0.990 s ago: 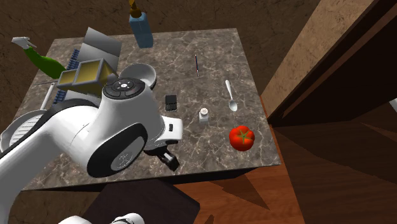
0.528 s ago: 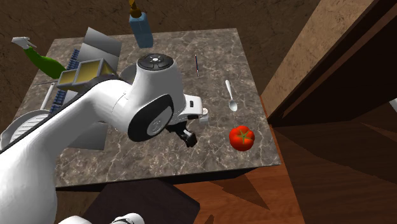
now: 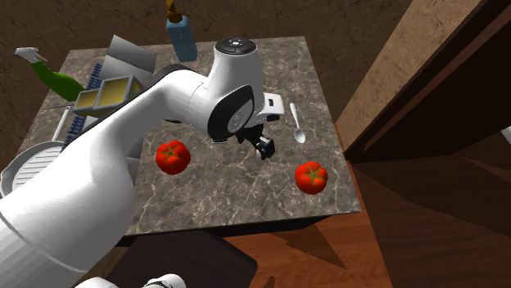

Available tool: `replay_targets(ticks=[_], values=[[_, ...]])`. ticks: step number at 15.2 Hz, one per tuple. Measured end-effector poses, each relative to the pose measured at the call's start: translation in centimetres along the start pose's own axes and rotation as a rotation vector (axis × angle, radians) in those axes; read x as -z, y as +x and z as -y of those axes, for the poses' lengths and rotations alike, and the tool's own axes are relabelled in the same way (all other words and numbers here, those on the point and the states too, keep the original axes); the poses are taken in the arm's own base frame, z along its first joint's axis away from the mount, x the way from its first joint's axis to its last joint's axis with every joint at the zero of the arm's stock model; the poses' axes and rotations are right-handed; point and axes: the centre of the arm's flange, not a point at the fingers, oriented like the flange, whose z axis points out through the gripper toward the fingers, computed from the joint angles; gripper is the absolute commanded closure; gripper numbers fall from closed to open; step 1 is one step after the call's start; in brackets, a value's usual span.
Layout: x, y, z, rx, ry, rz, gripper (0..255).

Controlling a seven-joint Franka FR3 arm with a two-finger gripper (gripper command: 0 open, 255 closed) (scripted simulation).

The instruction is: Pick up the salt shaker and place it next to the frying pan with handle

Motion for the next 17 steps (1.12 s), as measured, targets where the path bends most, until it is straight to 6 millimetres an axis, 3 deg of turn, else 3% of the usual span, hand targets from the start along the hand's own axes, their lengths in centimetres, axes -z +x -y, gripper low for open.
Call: replay_targets(ticks=[2,5,11,17], values=[[0.3,2.3,0.3,0.0,0.002,-0.013,0],[-0.3,3.6,0.3,0.0,0.003,-0.02,0],[-3.2,3.9,0.2,0.0,0.003,-0.021,0],[-3.5,3.8,0.2,0.0,0.003,-0.021,0]])
